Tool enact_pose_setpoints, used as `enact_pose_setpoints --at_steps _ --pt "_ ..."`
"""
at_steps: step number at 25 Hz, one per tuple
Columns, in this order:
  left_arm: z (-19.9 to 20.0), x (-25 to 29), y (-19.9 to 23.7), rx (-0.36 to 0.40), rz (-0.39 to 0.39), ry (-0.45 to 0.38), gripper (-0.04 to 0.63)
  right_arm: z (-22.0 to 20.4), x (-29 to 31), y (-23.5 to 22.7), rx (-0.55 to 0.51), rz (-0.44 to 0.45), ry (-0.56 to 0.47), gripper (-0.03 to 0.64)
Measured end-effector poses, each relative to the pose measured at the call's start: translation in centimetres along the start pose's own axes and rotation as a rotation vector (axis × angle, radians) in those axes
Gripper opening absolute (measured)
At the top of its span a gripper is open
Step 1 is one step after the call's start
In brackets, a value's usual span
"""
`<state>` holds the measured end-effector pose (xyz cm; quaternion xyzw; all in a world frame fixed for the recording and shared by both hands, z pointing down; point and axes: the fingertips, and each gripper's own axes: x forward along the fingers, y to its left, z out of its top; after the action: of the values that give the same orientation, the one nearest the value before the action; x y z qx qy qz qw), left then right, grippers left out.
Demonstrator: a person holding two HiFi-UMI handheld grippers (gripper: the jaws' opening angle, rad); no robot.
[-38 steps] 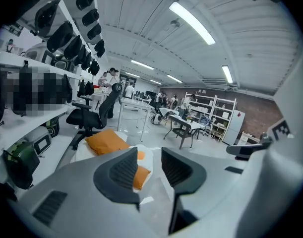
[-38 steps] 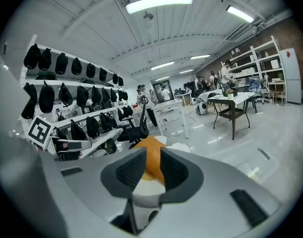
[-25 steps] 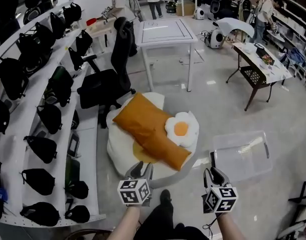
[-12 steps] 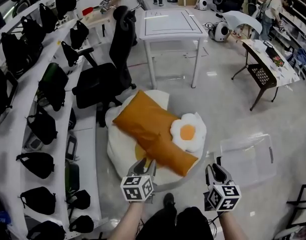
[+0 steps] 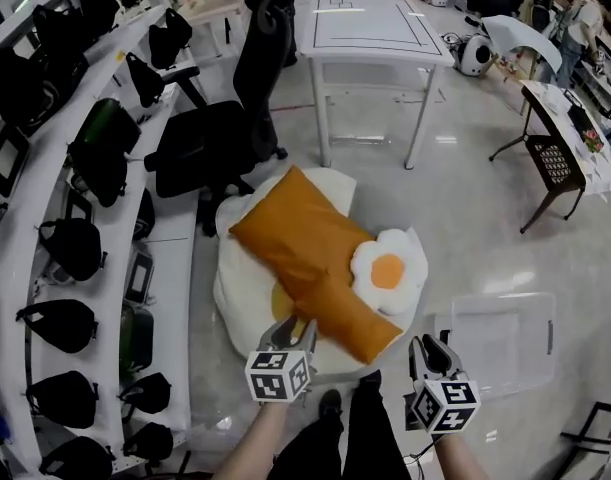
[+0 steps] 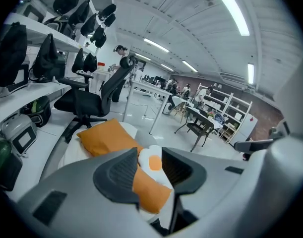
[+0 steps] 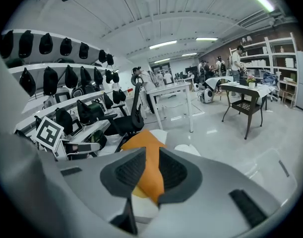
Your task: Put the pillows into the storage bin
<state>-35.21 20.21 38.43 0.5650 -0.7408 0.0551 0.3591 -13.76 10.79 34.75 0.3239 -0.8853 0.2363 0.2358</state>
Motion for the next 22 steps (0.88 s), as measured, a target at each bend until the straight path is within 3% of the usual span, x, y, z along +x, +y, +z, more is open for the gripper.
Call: enact_pose_setpoints --at_steps 9,22 --pt "-0.6 8.1 1.1 -0.04 0.059 0.033 0.13 -0.5 7.9 -3.8 -0.03 0.073 0.103 0.08" --pt "-5.0 19.5 4.6 -0.08 0.118 0.103 0.13 -5.8 18.8 -6.9 -0.056 0.151 0.21 0.078"
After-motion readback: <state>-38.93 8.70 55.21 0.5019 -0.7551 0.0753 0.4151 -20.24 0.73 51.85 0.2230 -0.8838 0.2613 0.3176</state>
